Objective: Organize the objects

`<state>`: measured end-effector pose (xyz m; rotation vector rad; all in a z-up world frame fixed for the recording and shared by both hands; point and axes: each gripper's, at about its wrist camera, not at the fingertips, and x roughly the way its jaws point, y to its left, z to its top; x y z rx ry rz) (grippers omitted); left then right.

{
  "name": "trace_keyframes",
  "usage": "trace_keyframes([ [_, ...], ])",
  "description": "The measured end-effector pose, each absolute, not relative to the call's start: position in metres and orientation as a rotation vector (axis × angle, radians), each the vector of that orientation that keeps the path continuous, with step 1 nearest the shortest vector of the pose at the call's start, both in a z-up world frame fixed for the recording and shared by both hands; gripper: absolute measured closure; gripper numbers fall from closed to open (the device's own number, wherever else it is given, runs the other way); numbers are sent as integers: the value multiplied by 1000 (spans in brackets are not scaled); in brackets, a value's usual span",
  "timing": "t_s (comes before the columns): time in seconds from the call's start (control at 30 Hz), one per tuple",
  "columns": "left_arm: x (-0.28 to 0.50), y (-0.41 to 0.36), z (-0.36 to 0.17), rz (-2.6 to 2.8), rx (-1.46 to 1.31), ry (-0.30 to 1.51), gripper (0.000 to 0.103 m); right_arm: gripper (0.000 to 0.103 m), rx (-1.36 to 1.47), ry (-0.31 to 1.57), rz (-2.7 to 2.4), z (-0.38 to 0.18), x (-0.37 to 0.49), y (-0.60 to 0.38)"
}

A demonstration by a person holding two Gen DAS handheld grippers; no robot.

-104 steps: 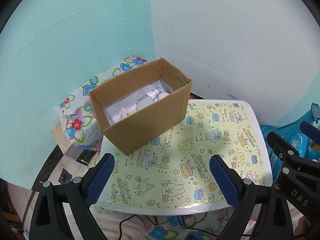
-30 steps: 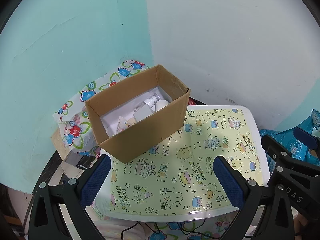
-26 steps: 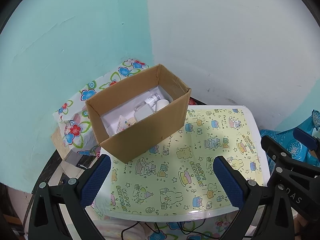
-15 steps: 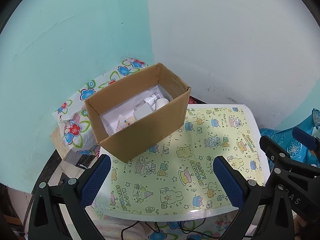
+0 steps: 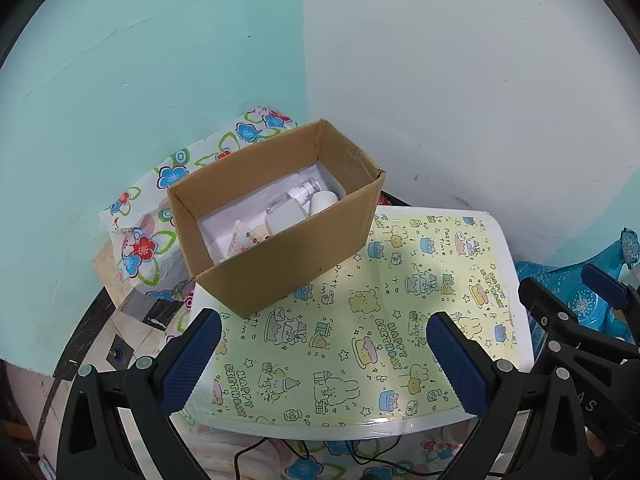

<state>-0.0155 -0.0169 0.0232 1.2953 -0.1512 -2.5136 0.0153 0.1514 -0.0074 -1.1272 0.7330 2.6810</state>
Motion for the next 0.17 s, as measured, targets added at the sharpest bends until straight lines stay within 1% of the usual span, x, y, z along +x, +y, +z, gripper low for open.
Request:
trace_keyframes([
  [0.17, -16, -16, 25, -2517, 1277, -156, 0, 18, -1132, 731, 2685, -8, 15, 152],
])
